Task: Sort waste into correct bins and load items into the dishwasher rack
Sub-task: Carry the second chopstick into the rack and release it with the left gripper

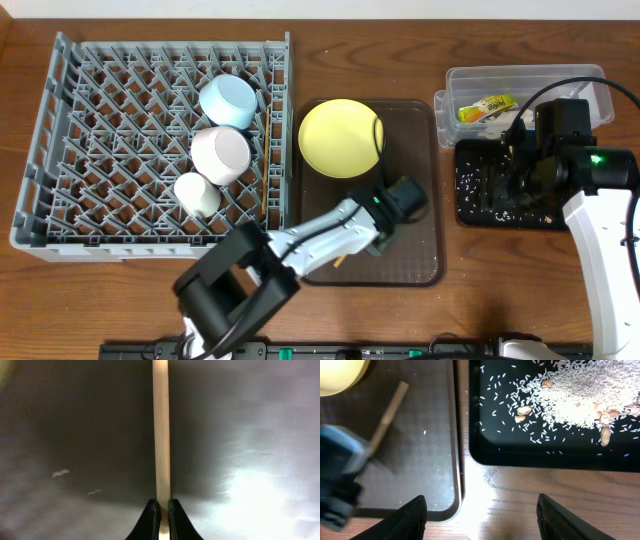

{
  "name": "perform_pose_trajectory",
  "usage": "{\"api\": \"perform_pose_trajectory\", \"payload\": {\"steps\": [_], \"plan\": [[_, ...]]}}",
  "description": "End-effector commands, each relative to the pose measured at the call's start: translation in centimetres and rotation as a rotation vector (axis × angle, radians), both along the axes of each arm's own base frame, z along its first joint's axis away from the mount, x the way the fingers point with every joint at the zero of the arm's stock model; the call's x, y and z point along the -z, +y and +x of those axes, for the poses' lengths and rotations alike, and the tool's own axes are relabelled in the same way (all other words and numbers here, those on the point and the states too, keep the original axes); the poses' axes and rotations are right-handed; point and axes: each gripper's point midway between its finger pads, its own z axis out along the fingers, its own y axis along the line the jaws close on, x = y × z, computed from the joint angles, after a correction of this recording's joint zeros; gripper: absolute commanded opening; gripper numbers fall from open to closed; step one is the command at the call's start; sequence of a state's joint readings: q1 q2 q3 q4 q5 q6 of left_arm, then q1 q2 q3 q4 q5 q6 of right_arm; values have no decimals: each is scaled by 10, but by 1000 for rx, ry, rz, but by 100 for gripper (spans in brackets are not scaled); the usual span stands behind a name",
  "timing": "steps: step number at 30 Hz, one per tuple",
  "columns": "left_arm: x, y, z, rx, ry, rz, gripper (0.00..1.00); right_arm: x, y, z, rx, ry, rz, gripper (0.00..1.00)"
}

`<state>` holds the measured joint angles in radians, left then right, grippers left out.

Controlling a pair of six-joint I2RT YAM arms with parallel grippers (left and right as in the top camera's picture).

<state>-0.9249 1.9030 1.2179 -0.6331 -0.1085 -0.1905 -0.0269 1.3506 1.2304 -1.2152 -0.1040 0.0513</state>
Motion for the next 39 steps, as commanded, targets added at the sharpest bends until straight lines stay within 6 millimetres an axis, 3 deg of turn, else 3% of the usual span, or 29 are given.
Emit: {"api": "perform_pose_trajectory", "payload": {"steps": [1,6,9,14,18,29,34,39], "plan": [[-53,19,30,-70,-149,-37,6,-6,-1,2,-6,-23,-13,68],[-100,51,59,-172,-238,-120,6,-6,-1,1,-6,-22,-12,68],[-119,82,80,-270,-280,-145,6,-6,-1,2,-6,-23,-12,69],[-120,136,108,-428,-295,-128,6,-6,-1,1,-6,-21,-12,69],[-117,166,122,-515,-301,-124,6,-6,-1,1,-6,-21,-12,69],[-92,174,133,-557,-210,-191,7,-6,-1,1,-6,-19,-11,69],[-79,173,131,-558,-177,-172,23,-6,-1,0,-6,-16,-12,69],[-85,173,132,-557,-191,-181,41,-6,-1,0,-6,-16,-12,70]]}}
